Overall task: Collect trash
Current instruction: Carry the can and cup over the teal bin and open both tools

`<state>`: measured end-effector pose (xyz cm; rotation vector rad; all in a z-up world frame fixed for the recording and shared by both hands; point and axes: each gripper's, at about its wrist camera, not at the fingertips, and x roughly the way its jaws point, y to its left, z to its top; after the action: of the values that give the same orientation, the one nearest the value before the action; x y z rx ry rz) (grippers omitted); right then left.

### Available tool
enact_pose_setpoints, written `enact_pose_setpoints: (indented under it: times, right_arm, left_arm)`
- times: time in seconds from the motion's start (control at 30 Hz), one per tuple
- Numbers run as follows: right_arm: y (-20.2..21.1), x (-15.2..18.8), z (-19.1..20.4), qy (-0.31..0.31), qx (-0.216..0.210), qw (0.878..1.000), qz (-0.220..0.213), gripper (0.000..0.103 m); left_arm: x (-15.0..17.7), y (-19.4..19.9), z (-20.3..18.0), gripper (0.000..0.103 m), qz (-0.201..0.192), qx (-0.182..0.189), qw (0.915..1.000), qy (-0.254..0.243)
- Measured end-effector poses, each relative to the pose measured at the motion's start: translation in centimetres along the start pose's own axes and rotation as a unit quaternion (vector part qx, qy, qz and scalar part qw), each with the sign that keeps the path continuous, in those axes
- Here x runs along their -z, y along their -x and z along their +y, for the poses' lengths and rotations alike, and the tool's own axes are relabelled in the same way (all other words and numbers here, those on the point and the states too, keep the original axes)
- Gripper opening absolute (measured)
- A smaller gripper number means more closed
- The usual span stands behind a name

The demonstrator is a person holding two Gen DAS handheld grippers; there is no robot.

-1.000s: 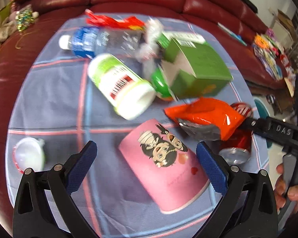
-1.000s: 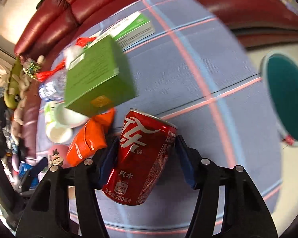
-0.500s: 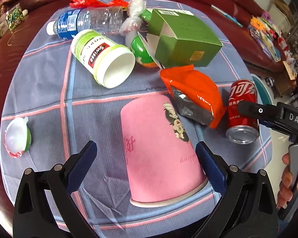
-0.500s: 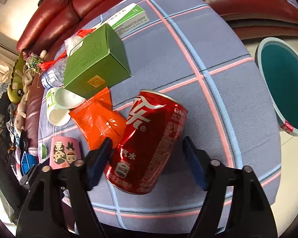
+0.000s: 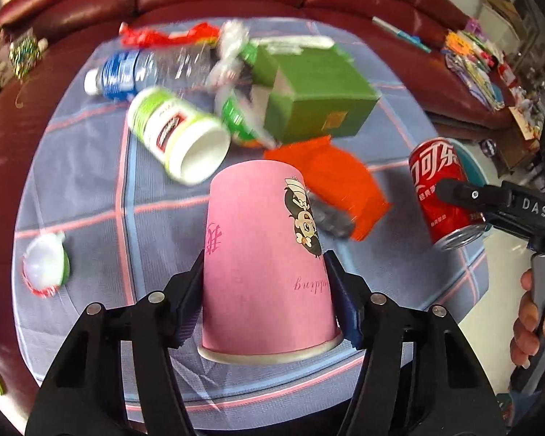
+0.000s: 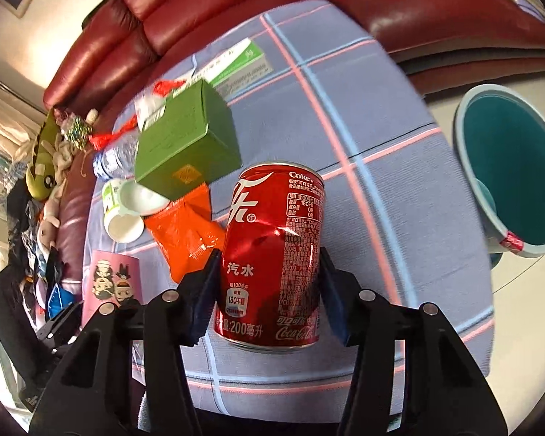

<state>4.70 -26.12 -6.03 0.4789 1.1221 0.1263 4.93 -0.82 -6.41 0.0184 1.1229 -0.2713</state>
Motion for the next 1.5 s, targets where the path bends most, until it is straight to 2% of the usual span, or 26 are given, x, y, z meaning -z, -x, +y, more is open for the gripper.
enact_pose_setpoints:
  times: [0.13,0.23,0.43,0.57,0.67,1.0,1.07,1.13,1.3,1.4,1.5]
  right_arm:
    - [2.4,-0.6,-2.3,-0.017,0.000,0.999,-0.027,0.049]
    - [4.8,-1.4,-4.9,-0.034,0.016,0.998,-0.056,0.049]
    - [8.2,-3.3,-14.6,-0.108,0.075,0.987,-0.094,0.049]
    - [7.9,-4.1,-20.4,-0.151,0.095,0.980,-0.091,0.050]
    - [7.0,-4.4,-23.0,-0.172,0.097,0.977,-0.082,0.050]
    - [5.2,-4.1,-27.5,-0.202,0.090,0.973,-0.060,0.051]
    - [5.5,-3.9,-27.9,-0.209,0.092,0.971,-0.064,0.055]
    - [6.1,-3.7,-28.4,-0.218,0.103,0.968,-0.074,0.071]
    - [7.8,-3.0,-29.9,-0.240,0.134,0.956,-0.101,0.079]
    - [8.6,-2.6,-30.7,-0.250,0.147,0.951,-0.107,0.085]
    - [9.1,-2.6,-31.3,-0.255,0.156,0.948,-0.108,0.086]
  left_arm:
    - [-2.1,1.1,-2.8,0.063,-0.021,0.016,0.9990,-0.037]
    - [-3.1,1.5,-5.3,0.063,-0.036,0.028,0.9969,-0.064]
    - [-5.9,0.3,-12.4,0.063,-0.047,0.061,0.9882,-0.133]
    - [-7.3,-1.3,-17.4,0.063,-0.042,0.087,0.9804,-0.172]
    - [-8.2,-3.2,-20.6,0.063,-0.028,0.104,0.9751,-0.194]
    - [-9.4,-9.2,-29.1,0.063,0.020,0.127,0.9600,-0.249]
    - [-9.4,-10.2,-30.5,0.063,0.028,0.130,0.9562,-0.261]
    - [-9.3,-11.1,-32.1,0.063,0.035,0.136,0.9510,-0.275]
    - [-9.0,-14.0,-35.6,0.064,0.062,0.148,0.9406,-0.299]
    - [-9.1,-15.7,-36.9,0.066,0.074,0.151,0.9385,-0.301]
    - [-9.1,-16.4,-37.6,0.071,0.072,0.144,0.9375,-0.309]
